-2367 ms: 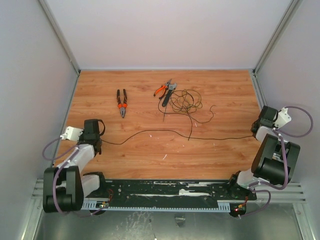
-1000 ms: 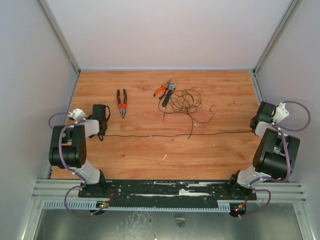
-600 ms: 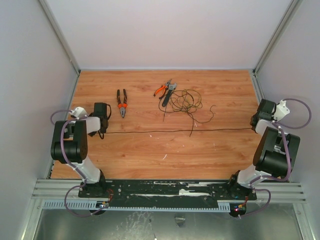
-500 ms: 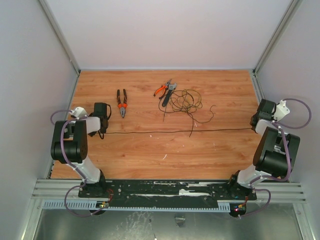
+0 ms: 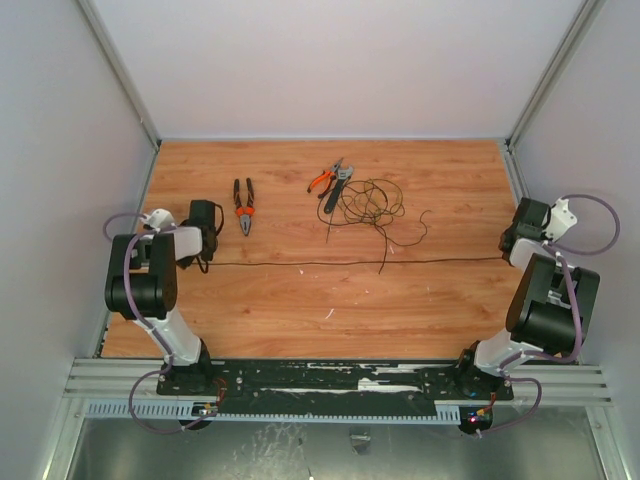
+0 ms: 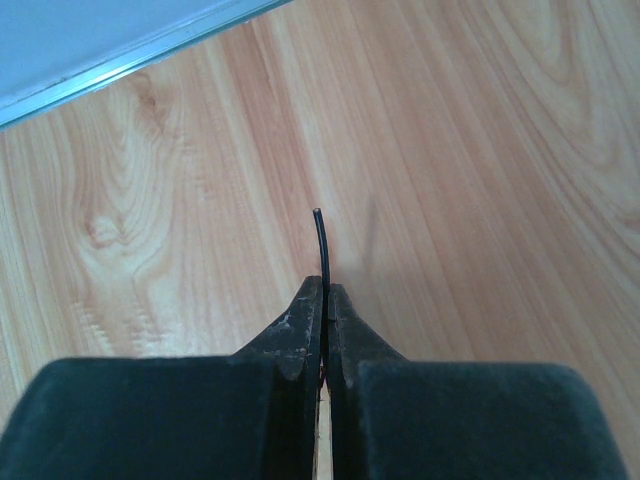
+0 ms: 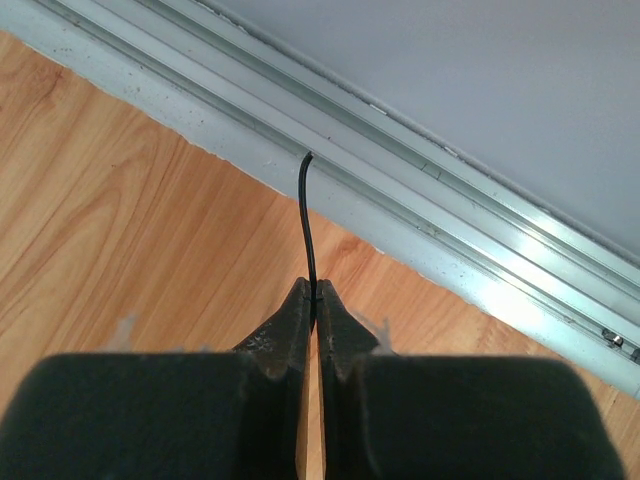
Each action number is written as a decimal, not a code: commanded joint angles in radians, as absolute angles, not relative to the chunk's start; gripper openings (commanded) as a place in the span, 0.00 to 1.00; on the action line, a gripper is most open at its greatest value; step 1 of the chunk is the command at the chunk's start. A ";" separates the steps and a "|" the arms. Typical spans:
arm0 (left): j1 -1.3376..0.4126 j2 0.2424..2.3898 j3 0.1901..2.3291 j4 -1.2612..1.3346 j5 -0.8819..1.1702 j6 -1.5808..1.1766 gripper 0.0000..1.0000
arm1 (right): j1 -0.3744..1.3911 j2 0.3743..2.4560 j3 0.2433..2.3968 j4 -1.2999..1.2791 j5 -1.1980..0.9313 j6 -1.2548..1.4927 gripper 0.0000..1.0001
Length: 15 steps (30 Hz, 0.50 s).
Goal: Zip-tie the wires
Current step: Straighten the cable at the center of the board.
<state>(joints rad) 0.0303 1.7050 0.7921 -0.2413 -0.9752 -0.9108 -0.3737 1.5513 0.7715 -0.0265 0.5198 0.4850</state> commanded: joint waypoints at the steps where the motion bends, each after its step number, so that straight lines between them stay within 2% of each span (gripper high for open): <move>1: 0.028 1.773 0.846 -0.341 -1.009 -0.960 0.02 | -0.352 1.564 0.801 -0.014 0.562 0.454 0.00; 4: 0.021 1.786 0.860 -0.366 -1.011 -0.975 0.09 | -0.338 1.568 0.804 -0.023 0.568 0.452 0.00; 6: 0.016 1.784 0.859 -0.367 -1.011 -0.978 0.17 | -0.327 1.567 0.802 -0.027 0.570 0.450 0.00; 10: 0.011 1.779 0.854 -0.367 -1.010 -0.981 0.25 | -0.318 1.555 0.799 -0.030 0.574 0.451 0.00; 15: 0.011 1.779 0.857 -0.367 -1.009 -0.986 0.34 | -0.316 1.542 0.796 -0.035 0.568 0.453 0.12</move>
<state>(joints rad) 0.0181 1.7599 0.8589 -0.3355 -1.0218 -0.9527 -0.3248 1.5616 0.7753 -0.0338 0.5312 0.4618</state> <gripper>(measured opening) 0.303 0.089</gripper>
